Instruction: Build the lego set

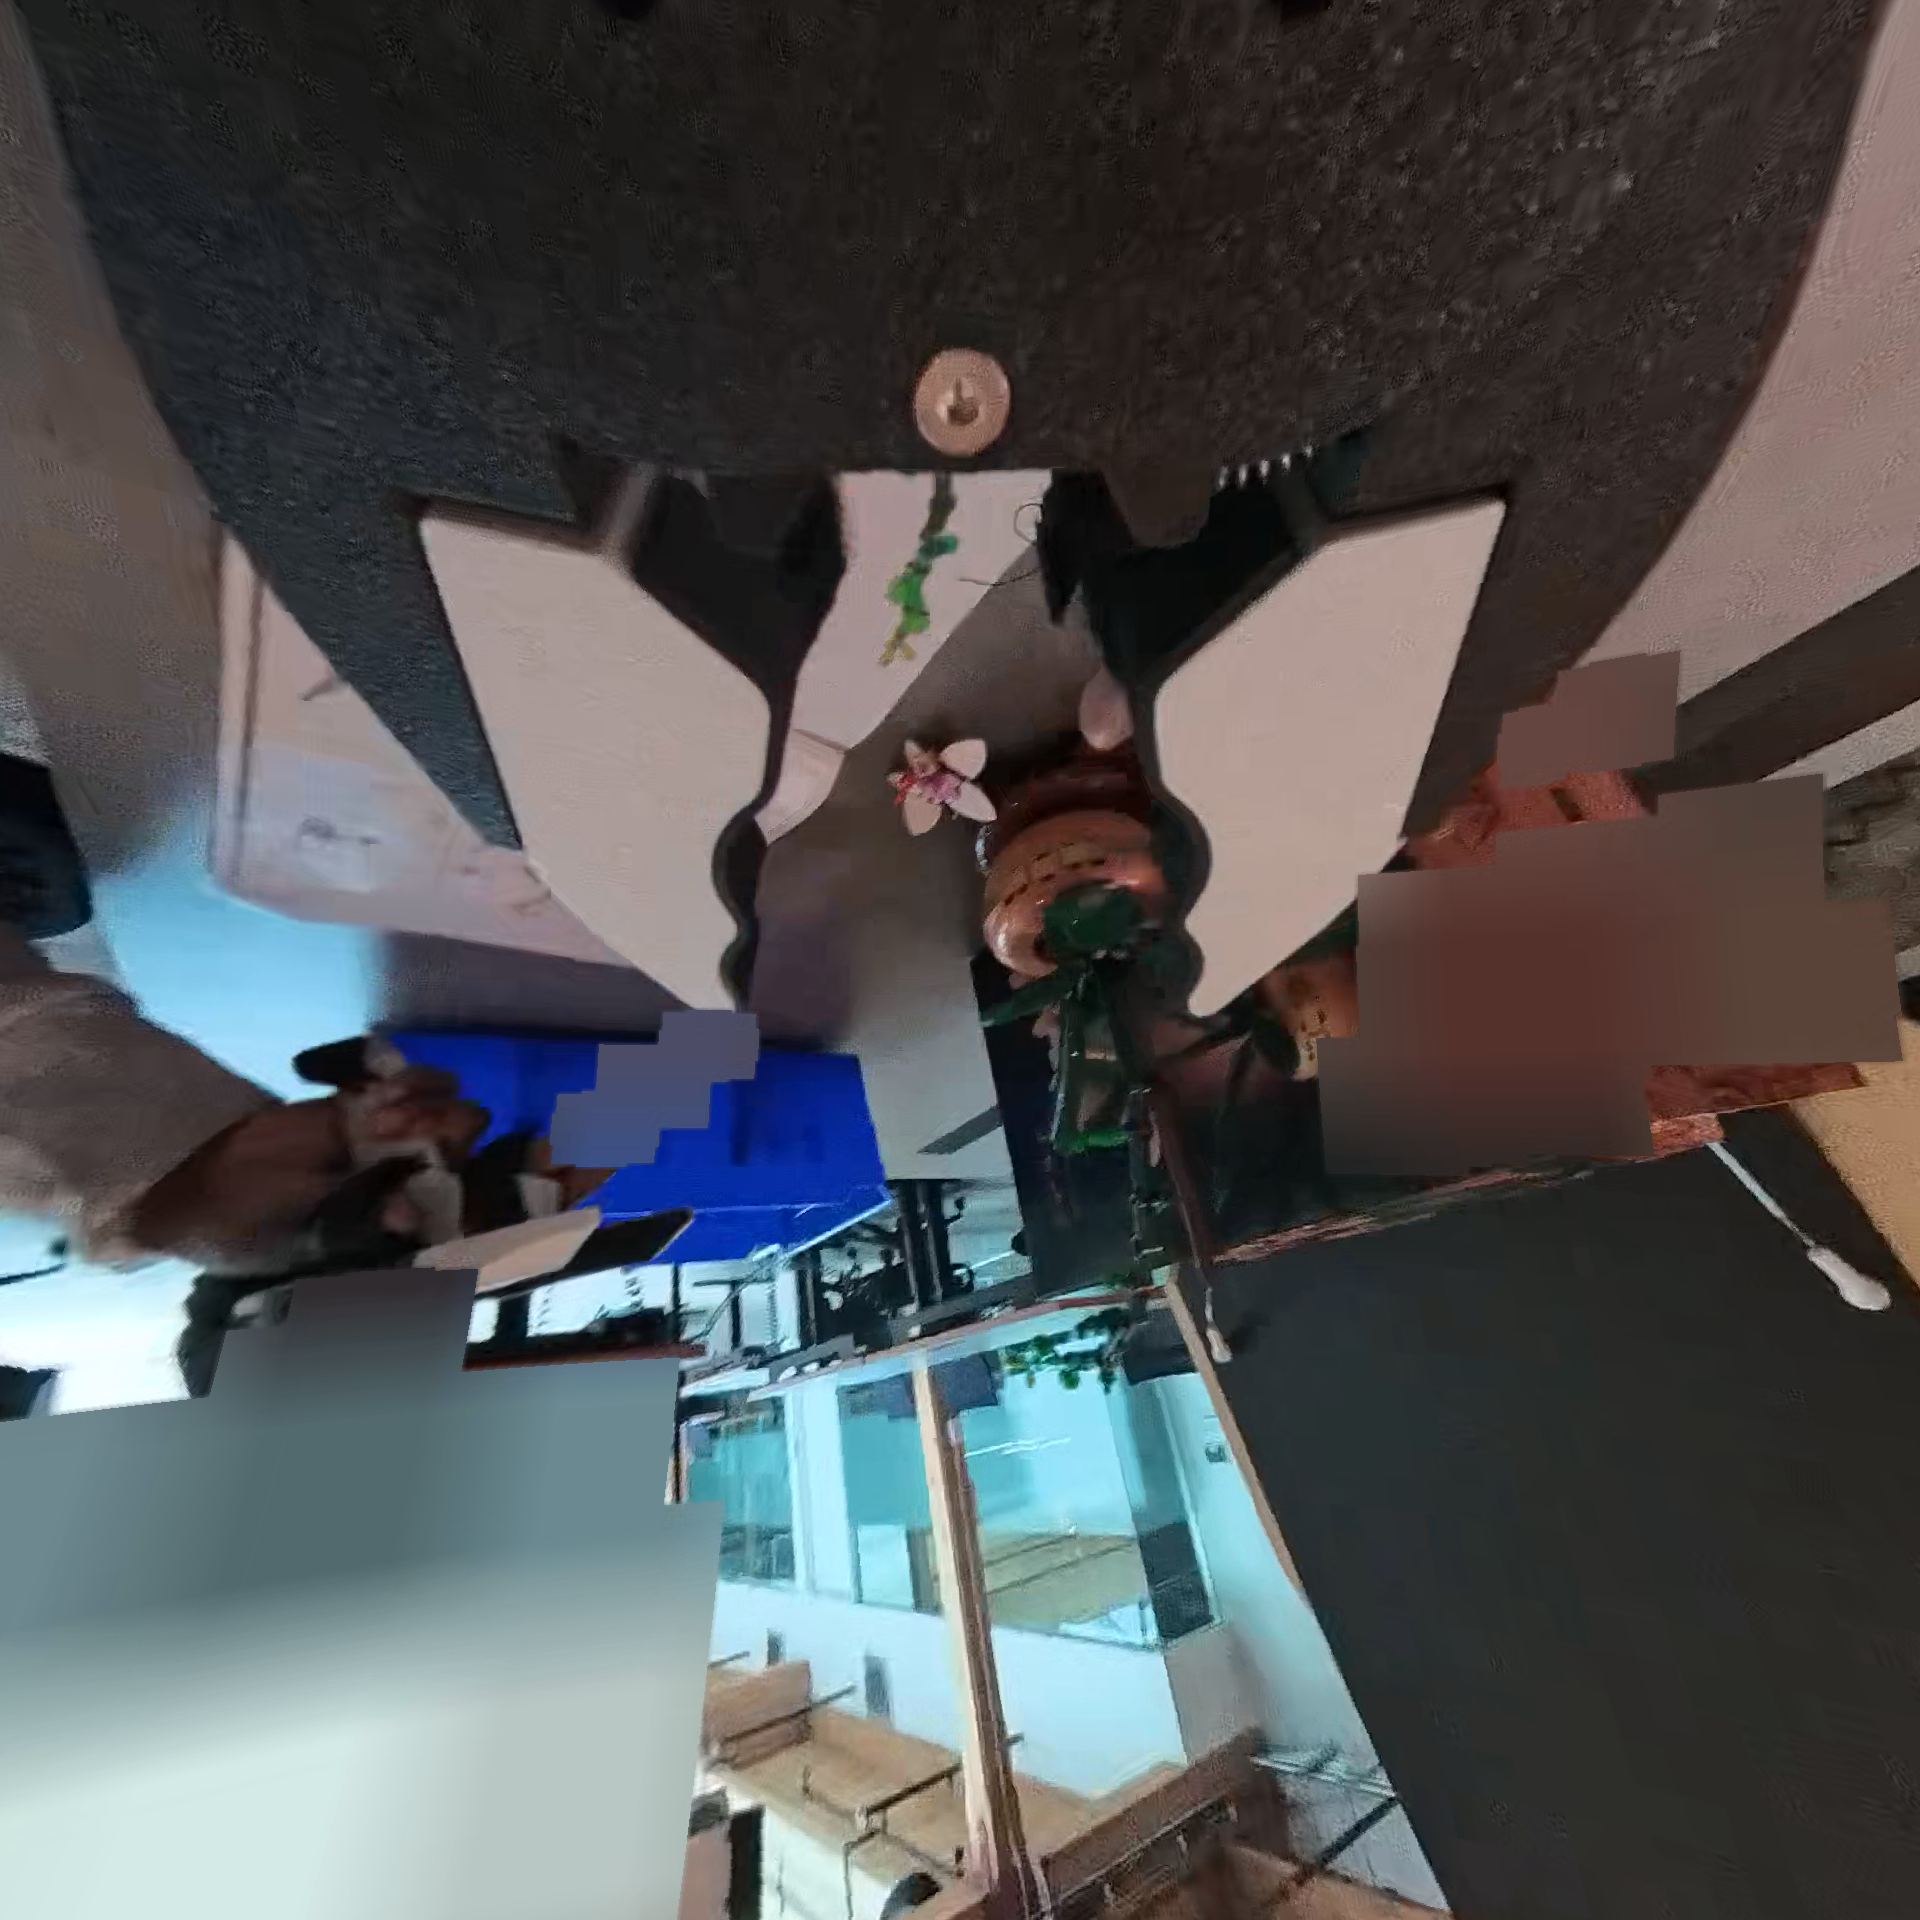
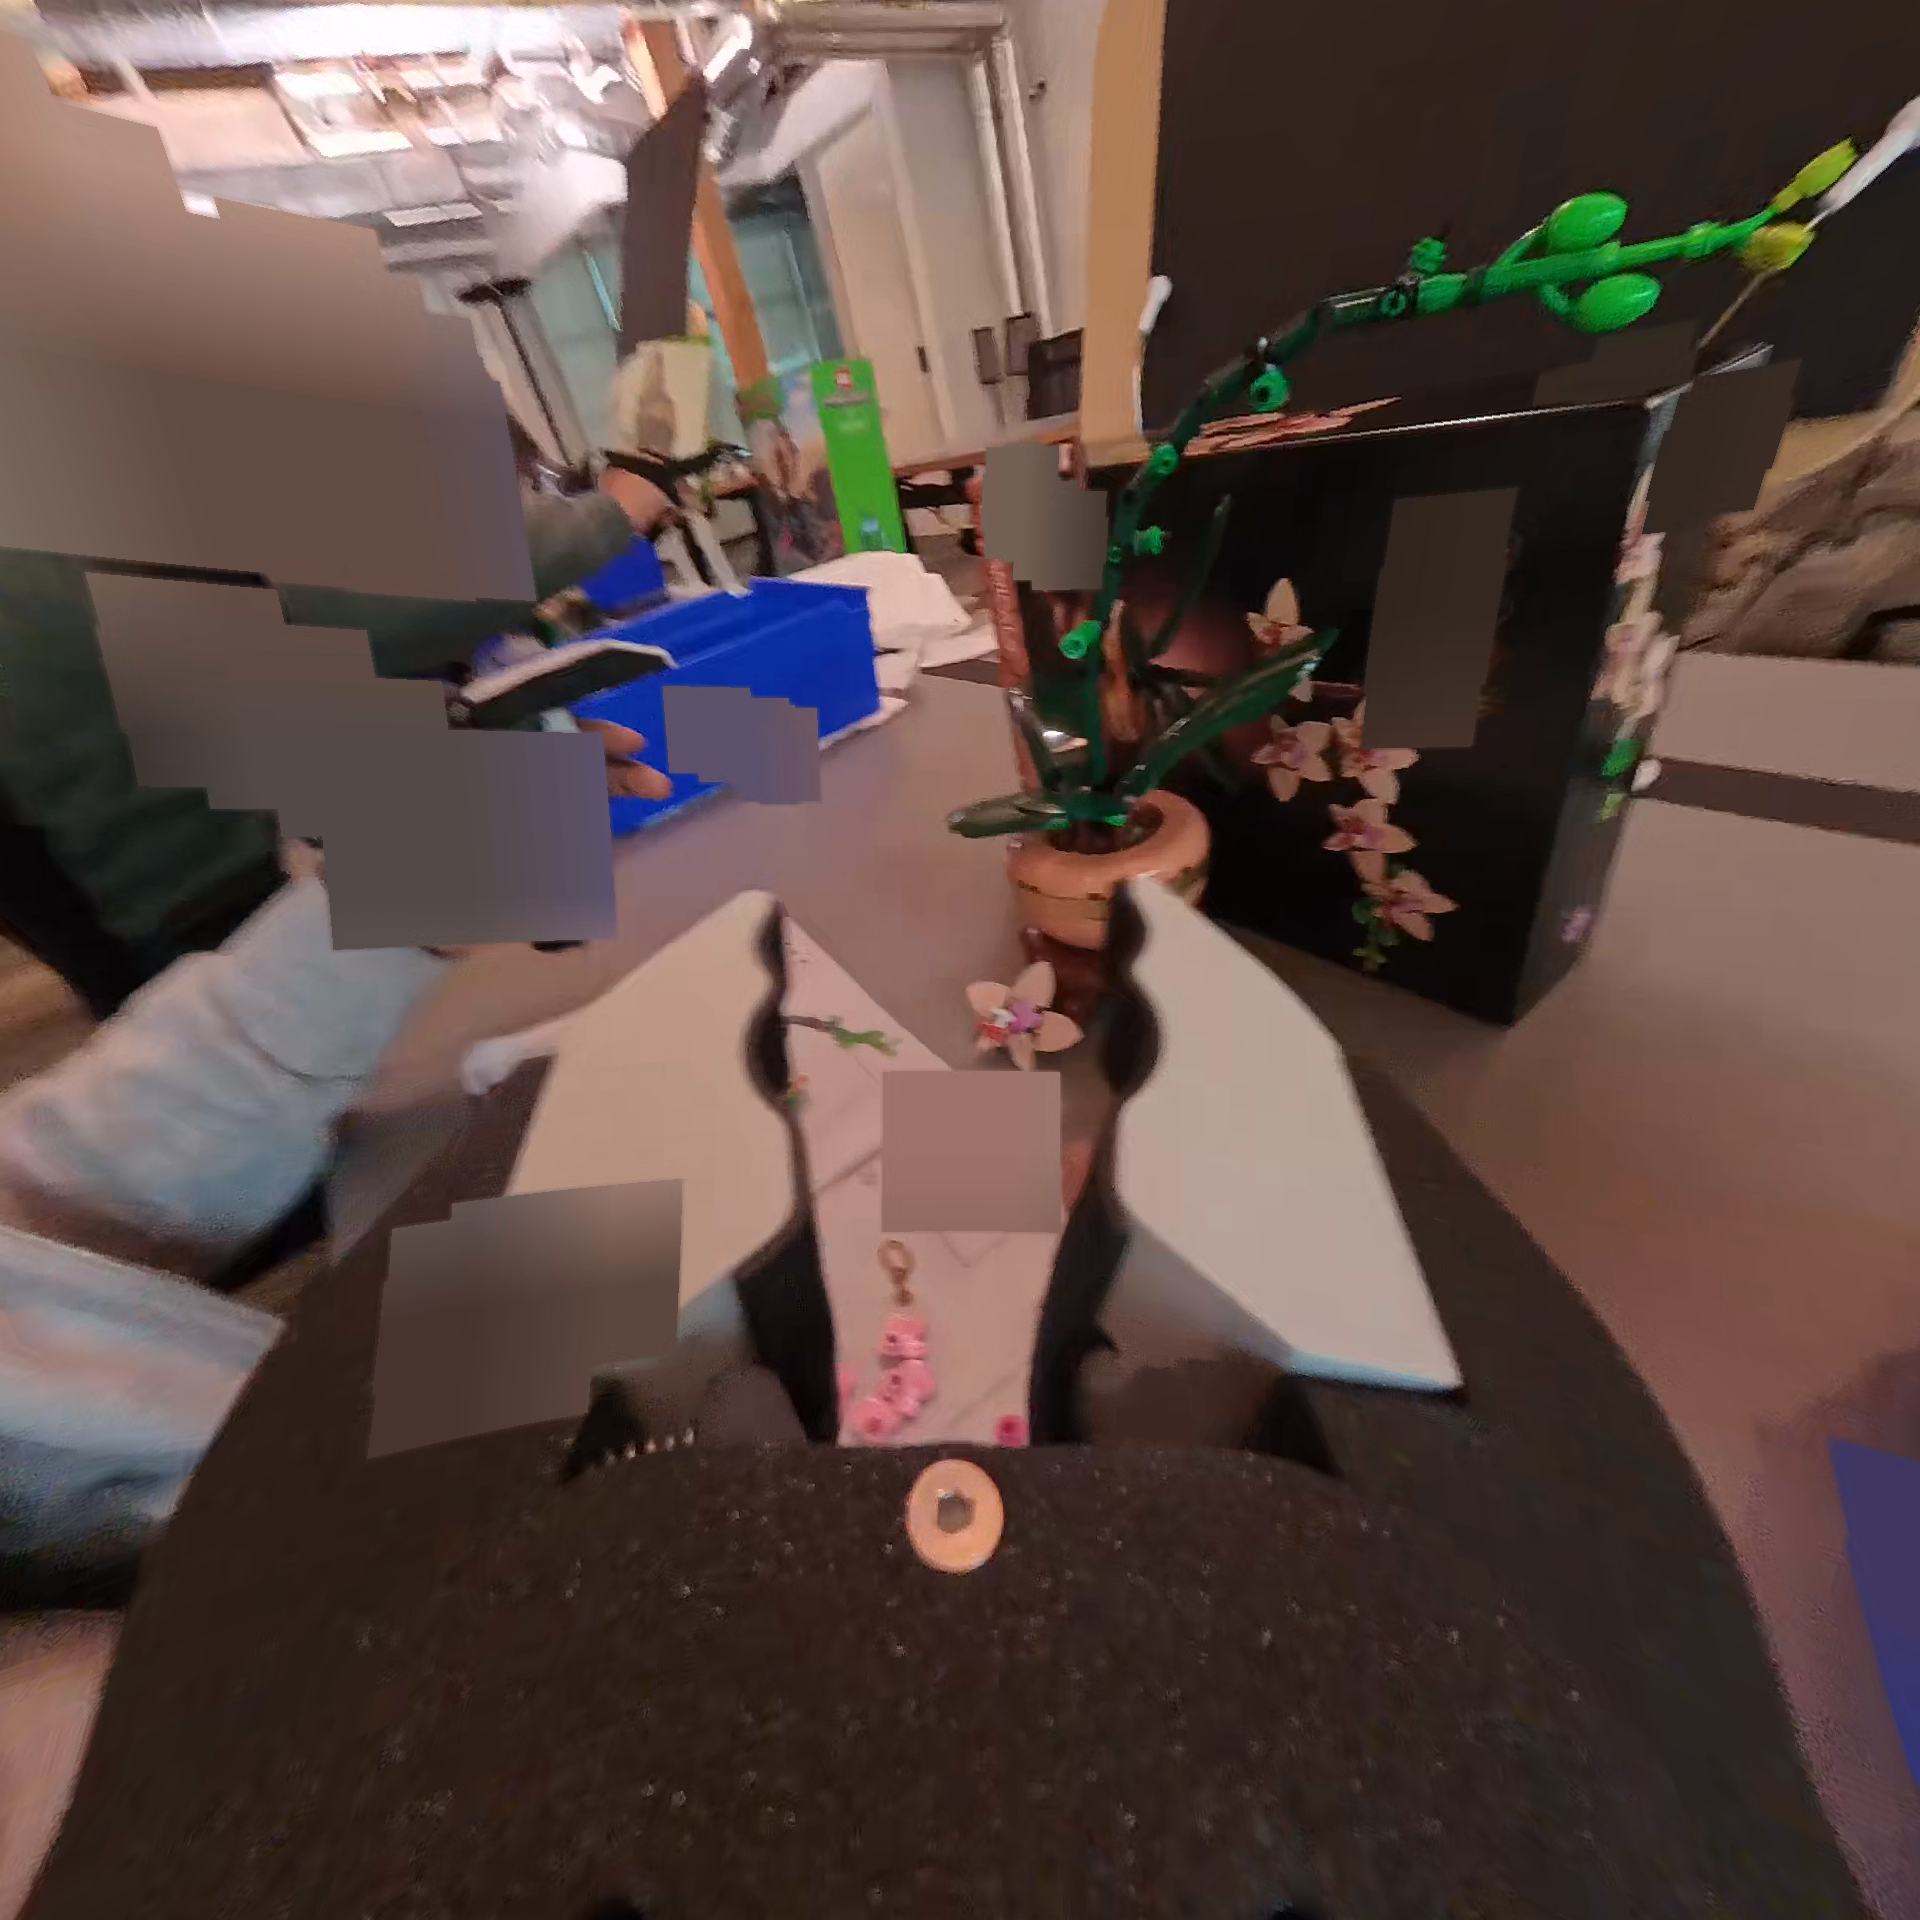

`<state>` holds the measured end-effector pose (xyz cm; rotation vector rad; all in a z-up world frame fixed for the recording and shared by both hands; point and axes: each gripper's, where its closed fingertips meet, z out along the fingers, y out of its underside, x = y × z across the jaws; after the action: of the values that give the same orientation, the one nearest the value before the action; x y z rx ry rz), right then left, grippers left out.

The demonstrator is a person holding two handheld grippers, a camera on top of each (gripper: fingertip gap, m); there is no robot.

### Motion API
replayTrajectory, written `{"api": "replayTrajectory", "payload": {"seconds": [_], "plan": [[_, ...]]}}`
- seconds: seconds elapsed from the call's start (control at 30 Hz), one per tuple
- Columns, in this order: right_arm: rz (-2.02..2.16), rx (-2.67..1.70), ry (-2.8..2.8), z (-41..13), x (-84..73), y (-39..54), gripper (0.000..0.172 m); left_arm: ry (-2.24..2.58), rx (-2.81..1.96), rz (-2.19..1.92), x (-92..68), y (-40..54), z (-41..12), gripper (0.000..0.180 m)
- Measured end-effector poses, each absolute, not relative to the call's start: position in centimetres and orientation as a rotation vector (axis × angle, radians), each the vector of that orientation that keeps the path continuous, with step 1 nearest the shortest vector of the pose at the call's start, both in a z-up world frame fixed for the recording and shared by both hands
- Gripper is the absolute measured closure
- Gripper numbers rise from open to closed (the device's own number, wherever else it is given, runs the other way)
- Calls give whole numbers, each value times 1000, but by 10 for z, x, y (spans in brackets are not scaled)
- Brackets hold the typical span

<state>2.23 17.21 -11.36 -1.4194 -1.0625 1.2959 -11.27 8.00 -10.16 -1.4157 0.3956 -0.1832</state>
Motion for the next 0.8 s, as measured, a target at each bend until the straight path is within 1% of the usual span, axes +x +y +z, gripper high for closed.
{"api": "replayTrajectory", "payload": {"seconds": [0.03,0.1,0.13,0.27,0.37,0.47,0.57,0.73,0.8], "plan": [[1235,-1422,-1068,-119,22,176,133,402,-1431,-105,-121,80,-104,123],[1134,-1476,-1116,-132,21,182,170,407,-1448,6,-136,78,-108,176],[1120,-1475,-1155,-136,19,181,172,397,-1474,0,-139,78,-112,180],[1174,-1437,-1177,-138,16,177,172,353,-1545,-92,-144,82,-129,180],[1073,-1422,-1197,-152,13,188,172,296,-1581,-149,-152,86,-142,180],[1002,-1384,-1171,-165,13,203,172,202,-1555,-210,-164,87,-142,180],[1004,-1443,-1121,-175,17,216,172,169,-1560,-165,-175,86,-145,180],[1007,-1573,-1083,-197,23,229,172,165,-1649,-99,-183,92,-166,180],[1016,-1583,-1086,-198,23,229,172,166,-1678,-41,-189,94,-172,180]]}}
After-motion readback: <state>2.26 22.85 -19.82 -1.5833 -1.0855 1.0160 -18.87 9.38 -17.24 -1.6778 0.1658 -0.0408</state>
